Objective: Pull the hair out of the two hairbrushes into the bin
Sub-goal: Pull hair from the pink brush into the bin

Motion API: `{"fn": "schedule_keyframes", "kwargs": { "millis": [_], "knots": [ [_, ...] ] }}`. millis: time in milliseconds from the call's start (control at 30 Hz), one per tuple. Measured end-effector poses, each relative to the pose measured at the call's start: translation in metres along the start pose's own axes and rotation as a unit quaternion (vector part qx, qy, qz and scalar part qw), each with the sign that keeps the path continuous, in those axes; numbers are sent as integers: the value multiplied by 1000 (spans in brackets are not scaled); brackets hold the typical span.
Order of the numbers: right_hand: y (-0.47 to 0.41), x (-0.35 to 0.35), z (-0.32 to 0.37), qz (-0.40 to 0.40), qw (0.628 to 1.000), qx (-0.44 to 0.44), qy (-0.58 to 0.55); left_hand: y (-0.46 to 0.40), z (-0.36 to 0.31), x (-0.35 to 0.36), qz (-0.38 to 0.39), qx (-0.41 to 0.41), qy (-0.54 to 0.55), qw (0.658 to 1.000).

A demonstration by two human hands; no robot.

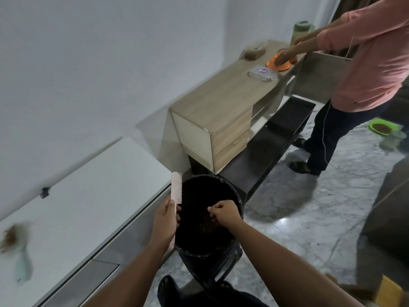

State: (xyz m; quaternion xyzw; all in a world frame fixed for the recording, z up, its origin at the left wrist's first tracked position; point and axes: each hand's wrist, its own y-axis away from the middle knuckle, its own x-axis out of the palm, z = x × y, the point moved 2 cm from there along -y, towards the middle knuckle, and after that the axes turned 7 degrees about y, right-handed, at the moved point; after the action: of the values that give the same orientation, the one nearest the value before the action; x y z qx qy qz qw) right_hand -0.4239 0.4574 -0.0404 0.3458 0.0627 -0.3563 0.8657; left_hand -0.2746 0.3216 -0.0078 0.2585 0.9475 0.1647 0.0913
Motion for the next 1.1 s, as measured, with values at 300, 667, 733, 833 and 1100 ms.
{"fn": "schedule_keyframes", "kwargs": {
  "millis": [300,667,733,833,1100],
  "knots": [
    [-10,-33,3,-63,983,13,171,-7,-15,-5,-92,57,29,994],
    [15,4,68,-47,964,-243,97,3,-13,24,70,-40,91,993],
    [3,-10,52,-60,971,-182,140,2,-14,20,62,-51,101,992],
    [-10,-28,31,-67,974,-102,189,2,-18,12,56,-43,67,995],
    [12,4,80,10,934,-327,145,4,-16,16,60,-55,83,993]
  ]
}}
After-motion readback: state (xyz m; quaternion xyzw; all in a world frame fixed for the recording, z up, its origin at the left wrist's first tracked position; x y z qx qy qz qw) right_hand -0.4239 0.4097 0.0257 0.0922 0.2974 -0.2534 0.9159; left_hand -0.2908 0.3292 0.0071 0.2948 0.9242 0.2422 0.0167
